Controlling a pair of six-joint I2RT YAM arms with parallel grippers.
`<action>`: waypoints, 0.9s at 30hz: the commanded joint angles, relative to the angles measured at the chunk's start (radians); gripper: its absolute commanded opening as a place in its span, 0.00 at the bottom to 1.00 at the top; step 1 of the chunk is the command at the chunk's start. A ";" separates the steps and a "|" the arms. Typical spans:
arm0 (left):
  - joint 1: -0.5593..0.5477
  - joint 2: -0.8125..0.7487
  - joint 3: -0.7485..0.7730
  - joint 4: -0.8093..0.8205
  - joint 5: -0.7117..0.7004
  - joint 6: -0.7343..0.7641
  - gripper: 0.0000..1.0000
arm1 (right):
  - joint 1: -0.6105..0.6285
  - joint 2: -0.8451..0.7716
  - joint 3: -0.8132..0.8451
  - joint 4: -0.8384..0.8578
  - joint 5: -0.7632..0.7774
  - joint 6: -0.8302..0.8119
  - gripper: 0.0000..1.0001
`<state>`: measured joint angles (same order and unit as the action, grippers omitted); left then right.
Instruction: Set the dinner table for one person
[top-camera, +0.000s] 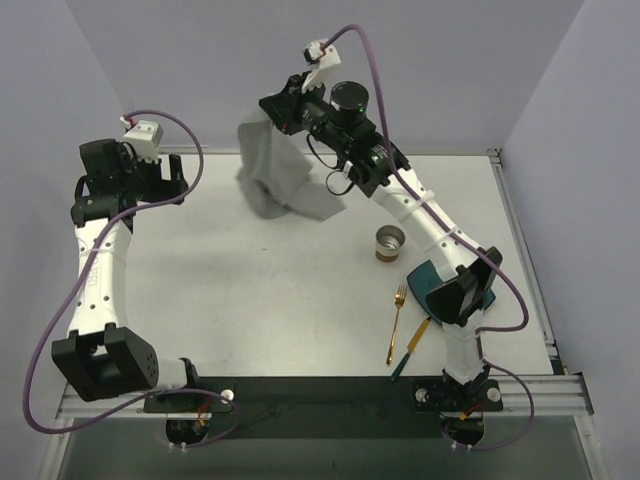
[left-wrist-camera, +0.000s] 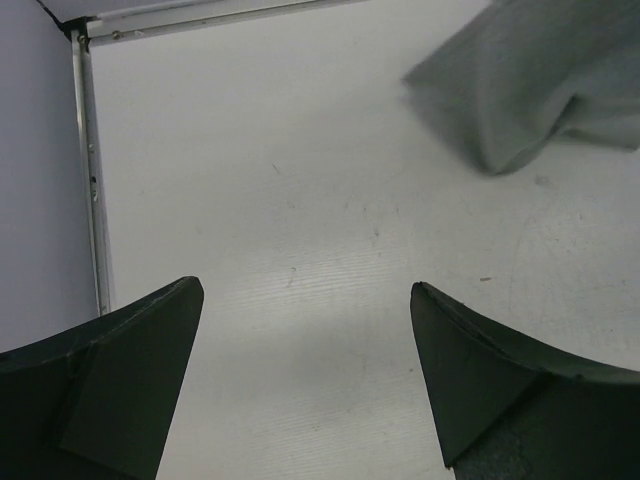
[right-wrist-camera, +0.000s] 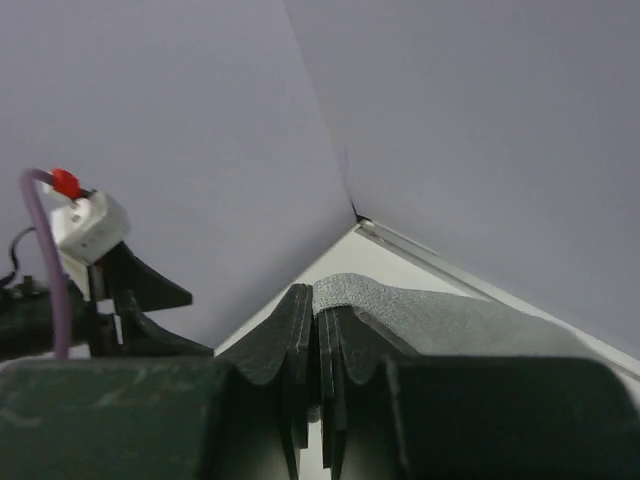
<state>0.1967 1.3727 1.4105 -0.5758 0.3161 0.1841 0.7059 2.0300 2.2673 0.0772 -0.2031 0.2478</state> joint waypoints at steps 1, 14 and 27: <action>0.004 -0.084 0.041 0.005 0.138 -0.008 0.96 | -0.074 -0.161 -0.215 0.107 -0.009 0.182 0.00; -0.031 -0.172 -0.240 -0.179 0.267 0.212 0.82 | -0.080 -0.537 -1.129 -0.010 -0.099 0.228 0.00; 0.151 0.129 -0.223 -0.208 0.176 0.281 0.69 | -0.069 -0.634 -1.270 -0.162 0.010 0.217 0.00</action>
<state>0.2806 1.4475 1.1484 -0.6926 0.4698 0.3519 0.6300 1.4349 1.0271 -0.0574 -0.2394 0.4568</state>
